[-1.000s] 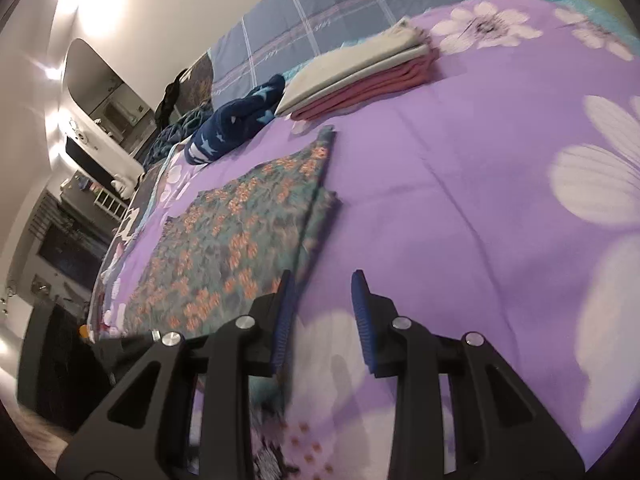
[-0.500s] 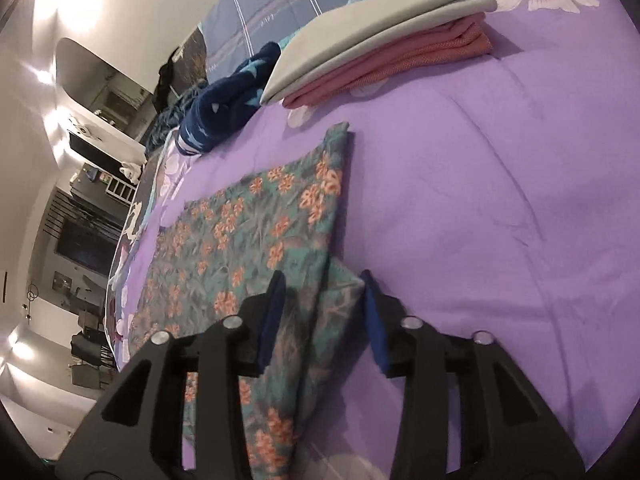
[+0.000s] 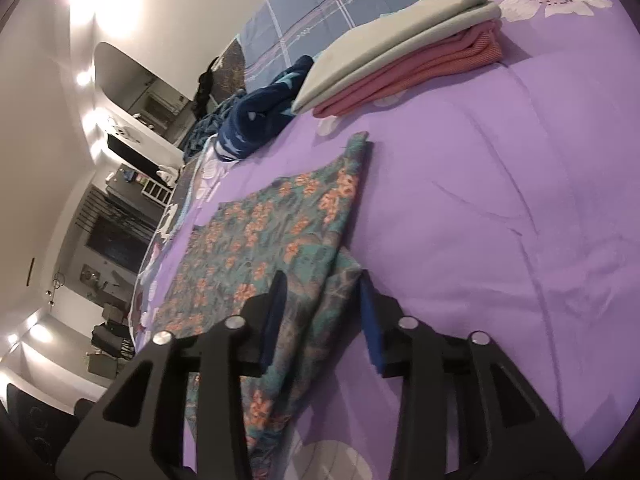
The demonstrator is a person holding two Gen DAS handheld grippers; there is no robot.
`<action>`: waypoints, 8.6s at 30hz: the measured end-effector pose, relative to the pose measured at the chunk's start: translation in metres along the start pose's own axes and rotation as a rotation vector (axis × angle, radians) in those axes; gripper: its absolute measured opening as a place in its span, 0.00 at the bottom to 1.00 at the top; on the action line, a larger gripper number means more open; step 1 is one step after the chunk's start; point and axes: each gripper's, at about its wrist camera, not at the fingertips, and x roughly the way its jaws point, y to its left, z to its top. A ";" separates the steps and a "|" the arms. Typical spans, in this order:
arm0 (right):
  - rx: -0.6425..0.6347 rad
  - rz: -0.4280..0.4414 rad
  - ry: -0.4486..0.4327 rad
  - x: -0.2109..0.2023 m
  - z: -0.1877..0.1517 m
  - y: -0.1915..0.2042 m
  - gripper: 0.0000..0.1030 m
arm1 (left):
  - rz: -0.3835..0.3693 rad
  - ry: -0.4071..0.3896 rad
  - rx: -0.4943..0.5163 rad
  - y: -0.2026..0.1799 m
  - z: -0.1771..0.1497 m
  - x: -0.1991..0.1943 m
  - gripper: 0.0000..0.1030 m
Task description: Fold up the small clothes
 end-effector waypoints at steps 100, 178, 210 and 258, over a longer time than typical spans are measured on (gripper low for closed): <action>-0.700 -0.405 0.137 0.140 -0.187 0.310 0.49 | -0.074 -0.292 -0.631 0.278 -0.311 -0.162 0.36; -0.852 -0.389 0.156 0.215 -0.237 0.349 0.37 | -0.086 -0.232 -0.895 0.413 -0.264 -0.082 0.05; -1.213 -0.428 0.094 0.235 -0.292 0.406 0.62 | -0.096 -0.173 -0.788 0.390 -0.265 -0.086 0.44; -0.128 -0.320 -0.331 -0.032 -0.143 0.142 0.11 | -0.065 -0.068 -0.419 0.219 0.047 0.026 0.06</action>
